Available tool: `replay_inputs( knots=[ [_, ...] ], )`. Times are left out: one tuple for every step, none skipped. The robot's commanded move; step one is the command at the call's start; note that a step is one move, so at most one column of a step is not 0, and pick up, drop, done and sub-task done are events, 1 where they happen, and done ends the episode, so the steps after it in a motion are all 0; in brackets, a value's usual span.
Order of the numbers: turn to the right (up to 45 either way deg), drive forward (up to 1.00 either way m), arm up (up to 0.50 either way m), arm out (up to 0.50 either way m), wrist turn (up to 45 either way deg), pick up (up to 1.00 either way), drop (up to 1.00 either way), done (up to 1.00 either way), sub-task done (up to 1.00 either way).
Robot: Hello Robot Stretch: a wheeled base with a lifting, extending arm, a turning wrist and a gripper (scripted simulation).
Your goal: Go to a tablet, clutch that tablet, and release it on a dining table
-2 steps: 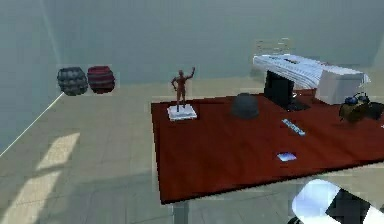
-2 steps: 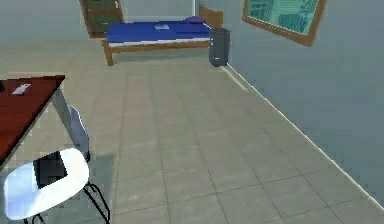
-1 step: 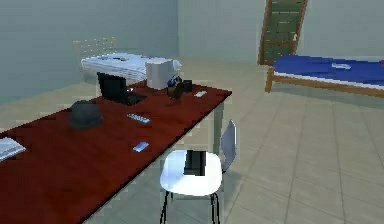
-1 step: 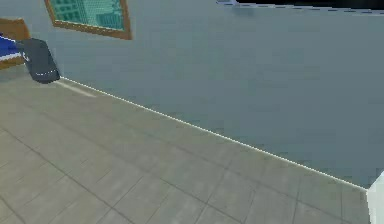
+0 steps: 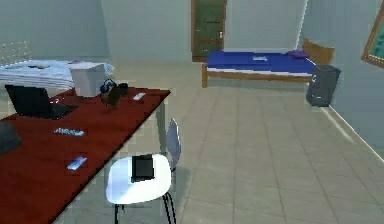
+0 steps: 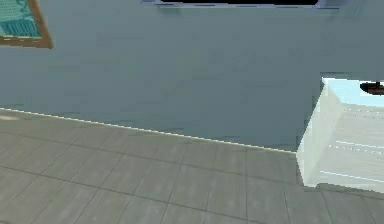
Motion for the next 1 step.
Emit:
replay_inputs(
  knots=[
    [0.0, 0.5, 0.0, 0.0, 0.0, 0.0, 0.0, 0.0, 0.0]
  ],
)
